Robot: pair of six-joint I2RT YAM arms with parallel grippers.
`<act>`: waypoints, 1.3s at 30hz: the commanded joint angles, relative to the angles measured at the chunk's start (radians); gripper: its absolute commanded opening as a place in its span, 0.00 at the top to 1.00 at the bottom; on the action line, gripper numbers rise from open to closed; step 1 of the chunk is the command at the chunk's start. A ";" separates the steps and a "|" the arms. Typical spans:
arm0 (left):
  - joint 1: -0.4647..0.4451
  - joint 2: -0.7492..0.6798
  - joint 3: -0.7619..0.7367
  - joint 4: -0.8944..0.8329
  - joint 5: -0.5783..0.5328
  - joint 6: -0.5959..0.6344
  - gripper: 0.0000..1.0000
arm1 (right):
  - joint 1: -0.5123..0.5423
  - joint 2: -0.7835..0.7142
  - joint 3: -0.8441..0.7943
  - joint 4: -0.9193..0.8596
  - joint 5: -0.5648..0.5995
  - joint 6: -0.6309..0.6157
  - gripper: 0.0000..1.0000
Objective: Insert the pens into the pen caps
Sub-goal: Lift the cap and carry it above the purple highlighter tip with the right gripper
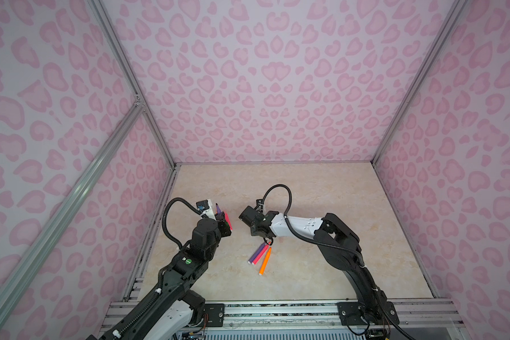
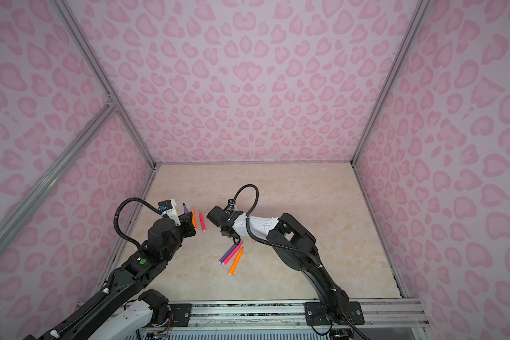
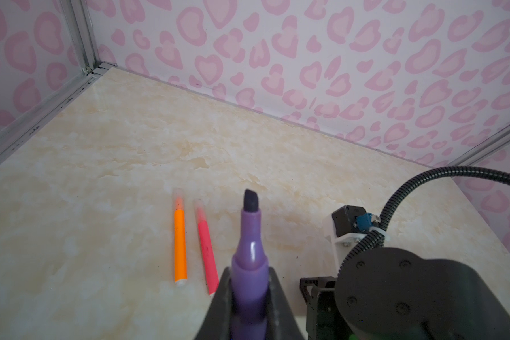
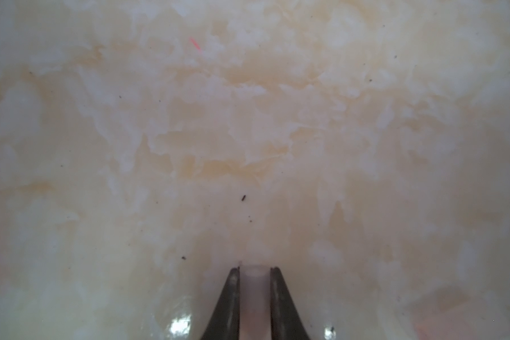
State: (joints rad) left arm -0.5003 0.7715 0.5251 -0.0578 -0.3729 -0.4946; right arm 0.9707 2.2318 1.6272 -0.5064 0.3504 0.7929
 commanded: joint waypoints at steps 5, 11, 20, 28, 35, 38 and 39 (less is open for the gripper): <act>0.002 -0.004 0.013 0.014 0.009 -0.002 0.96 | -0.001 0.002 -0.013 -0.028 0.010 0.003 0.91; 0.002 -0.007 0.000 0.056 0.073 0.013 0.96 | -0.005 -0.102 -0.077 0.013 0.017 0.009 0.96; -0.011 -0.008 -0.043 0.316 0.547 0.091 0.96 | -0.009 -0.535 -0.343 0.133 0.118 0.019 0.98; -0.217 0.122 0.043 0.326 0.662 0.235 0.96 | -0.007 -0.901 -0.565 0.348 0.119 -0.005 1.00; -0.261 0.182 0.063 0.328 0.670 0.259 0.97 | 0.006 -1.047 -0.636 0.467 0.098 -0.015 1.00; -0.274 0.190 0.070 0.317 0.655 0.267 0.96 | 0.018 -1.063 -0.653 0.534 0.059 -0.023 1.00; -0.275 0.190 0.070 0.317 0.652 0.269 0.97 | 0.027 -1.063 -0.656 0.561 0.053 -0.032 1.00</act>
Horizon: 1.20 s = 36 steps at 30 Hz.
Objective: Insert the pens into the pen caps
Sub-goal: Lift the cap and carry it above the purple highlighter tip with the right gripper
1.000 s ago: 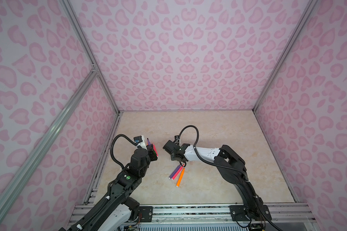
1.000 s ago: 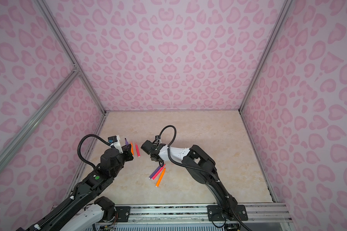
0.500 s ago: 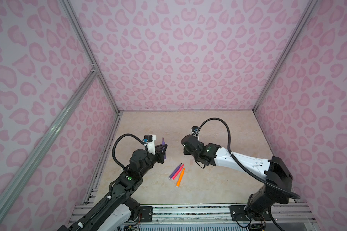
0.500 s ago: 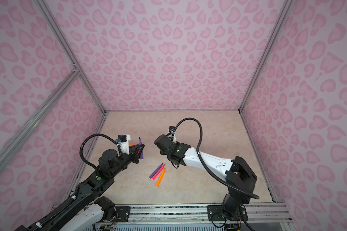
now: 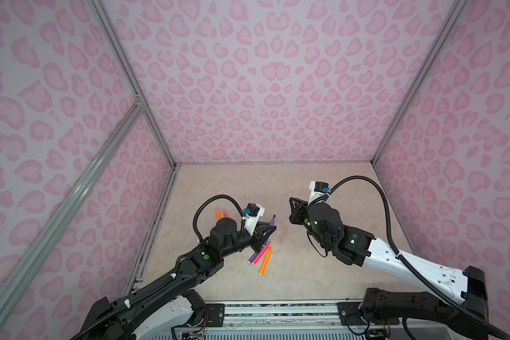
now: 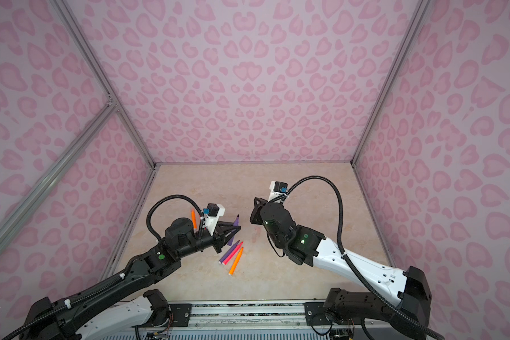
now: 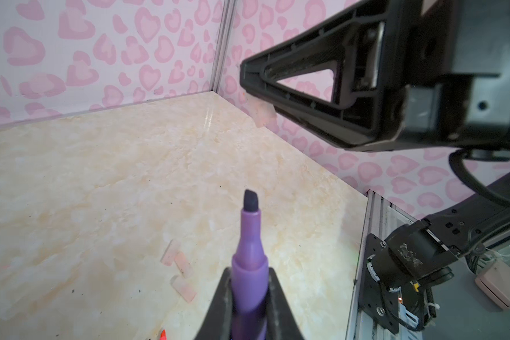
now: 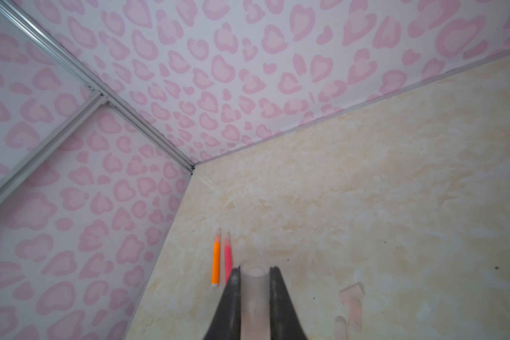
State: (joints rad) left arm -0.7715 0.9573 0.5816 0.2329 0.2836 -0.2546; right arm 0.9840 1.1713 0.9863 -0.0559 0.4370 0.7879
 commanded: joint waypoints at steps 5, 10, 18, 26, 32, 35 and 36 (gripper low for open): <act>-0.006 -0.009 0.005 0.023 -0.053 0.026 0.96 | 0.041 0.022 -0.013 0.170 -0.058 -0.036 1.00; -0.006 -0.019 -0.003 0.023 -0.086 0.023 0.96 | 0.072 0.048 -0.017 0.230 -0.070 -0.047 1.00; -0.007 -0.031 -0.008 0.021 -0.105 0.024 0.96 | 0.090 0.082 -0.025 0.274 -0.083 -0.038 1.00; -0.007 -0.035 -0.010 0.022 -0.112 0.023 0.96 | 0.095 0.086 -0.033 0.280 -0.068 -0.035 1.00; -0.006 -0.032 -0.009 0.022 -0.113 0.023 0.96 | 0.097 0.104 -0.025 0.279 -0.072 -0.033 1.00; -0.006 -0.034 -0.010 0.020 -0.117 0.021 0.96 | 0.097 0.111 -0.021 0.272 -0.071 -0.028 1.00; -0.006 -0.034 -0.010 0.020 -0.119 0.021 0.96 | 0.097 0.111 -0.024 0.273 -0.070 -0.028 1.00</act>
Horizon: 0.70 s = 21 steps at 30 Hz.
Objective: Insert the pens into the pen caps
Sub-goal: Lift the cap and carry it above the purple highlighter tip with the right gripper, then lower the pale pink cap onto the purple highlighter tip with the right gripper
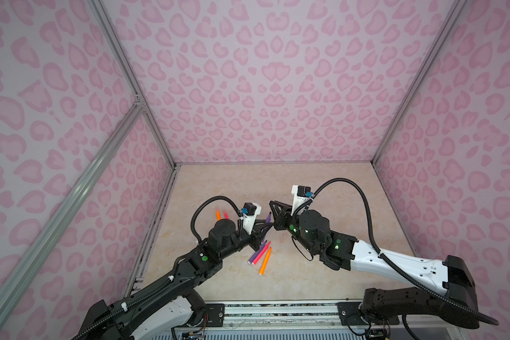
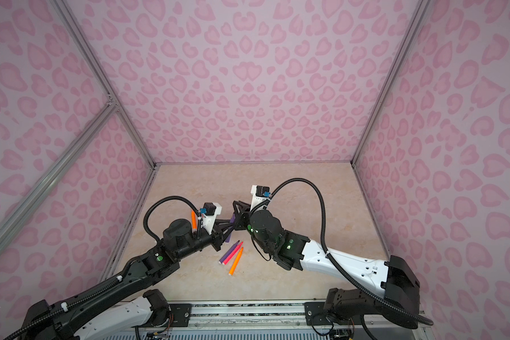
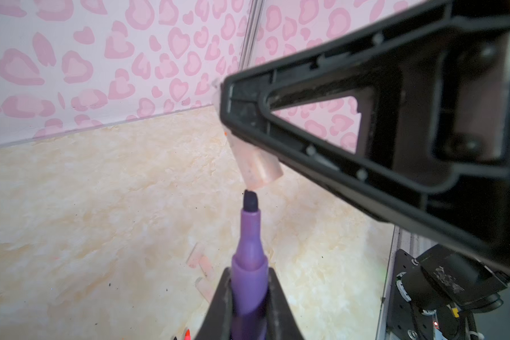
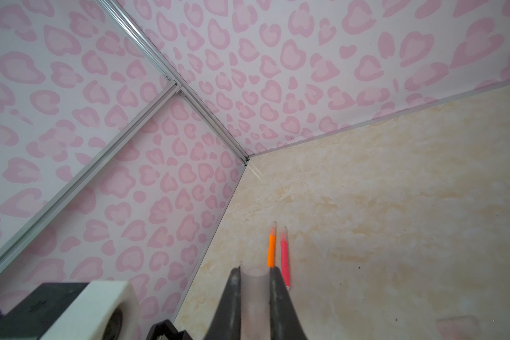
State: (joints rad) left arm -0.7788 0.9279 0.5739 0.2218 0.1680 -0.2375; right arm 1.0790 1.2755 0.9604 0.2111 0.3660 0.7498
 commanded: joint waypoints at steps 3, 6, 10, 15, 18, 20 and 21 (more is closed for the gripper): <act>0.000 -0.007 -0.003 0.033 -0.002 0.004 0.96 | 0.004 0.007 -0.003 0.009 0.004 0.013 1.00; 0.001 -0.006 -0.003 0.035 -0.003 0.003 0.96 | 0.004 0.009 -0.004 0.009 0.008 0.013 1.00; 0.001 -0.002 -0.004 0.037 0.002 0.003 0.96 | 0.004 0.015 -0.002 0.011 0.022 0.007 1.00; 0.000 0.001 -0.002 0.036 0.001 0.003 0.97 | 0.005 0.027 0.016 0.007 0.037 -0.001 1.00; 0.000 -0.001 -0.003 0.034 -0.006 0.002 0.97 | 0.006 0.039 0.023 0.004 0.028 0.000 1.00; 0.000 -0.004 -0.003 0.036 -0.012 0.000 0.96 | 0.008 0.046 0.024 0.007 0.025 0.002 1.00; 0.001 -0.006 -0.005 0.037 -0.015 -0.002 0.96 | 0.010 0.047 0.023 0.008 0.025 0.003 1.00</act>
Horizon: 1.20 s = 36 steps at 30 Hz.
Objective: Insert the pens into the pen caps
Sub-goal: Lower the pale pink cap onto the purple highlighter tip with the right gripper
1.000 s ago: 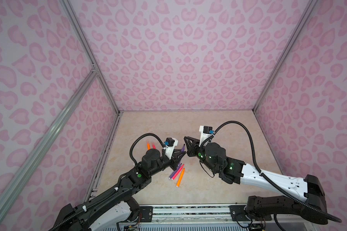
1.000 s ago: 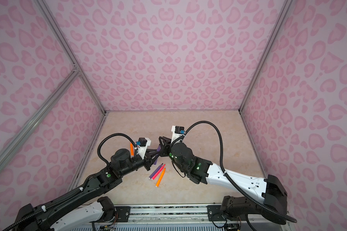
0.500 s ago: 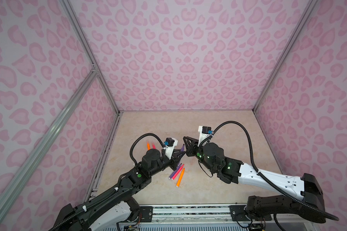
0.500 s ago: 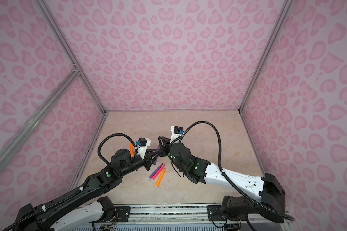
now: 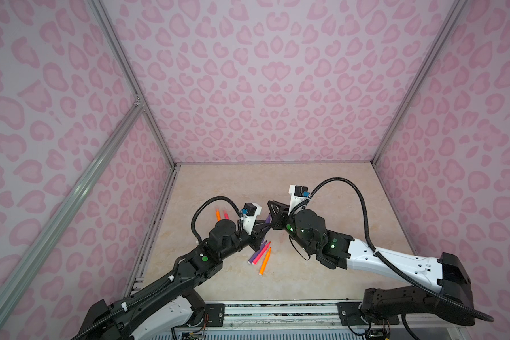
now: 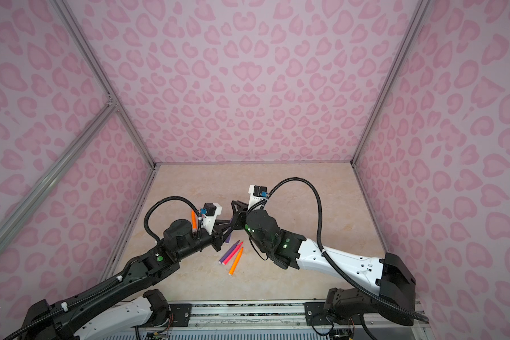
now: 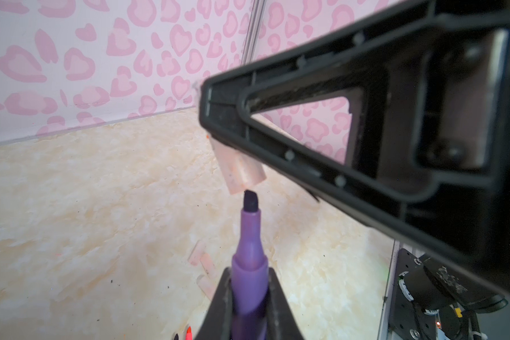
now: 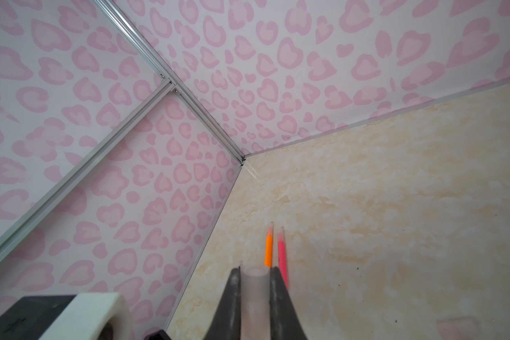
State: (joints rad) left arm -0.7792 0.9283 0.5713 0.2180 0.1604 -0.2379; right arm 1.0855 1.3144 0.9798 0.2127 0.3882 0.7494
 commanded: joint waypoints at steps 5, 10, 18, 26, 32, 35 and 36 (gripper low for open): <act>0.000 -0.002 0.001 0.030 -0.047 -0.012 0.97 | 0.025 0.008 0.002 0.005 0.018 -0.005 1.00; 0.003 -0.005 -0.001 0.031 -0.061 -0.024 0.97 | 0.048 0.006 -0.008 0.024 0.034 -0.012 1.00; 0.004 -0.051 -0.034 0.067 -0.043 -0.040 0.96 | 0.075 0.012 -0.069 0.121 0.019 -0.021 1.00; 0.003 -0.131 -0.080 0.122 0.007 -0.049 0.96 | 0.128 -0.016 -0.167 0.291 0.014 -0.096 1.00; 0.003 -0.174 -0.100 0.146 0.041 -0.051 0.96 | 0.142 -0.048 -0.243 0.406 -0.020 -0.135 1.00; 0.004 -0.192 -0.111 0.157 0.057 -0.051 0.96 | 0.142 -0.065 -0.273 0.451 -0.059 -0.162 1.00; 0.004 -0.196 -0.114 0.160 0.060 -0.051 0.96 | 0.143 -0.069 -0.285 0.465 -0.072 -0.171 1.00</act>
State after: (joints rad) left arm -0.7792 0.7471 0.4622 0.2413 0.2302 -0.2863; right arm 1.2224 1.2522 0.7208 0.6338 0.3923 0.6224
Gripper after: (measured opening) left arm 0.164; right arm 0.130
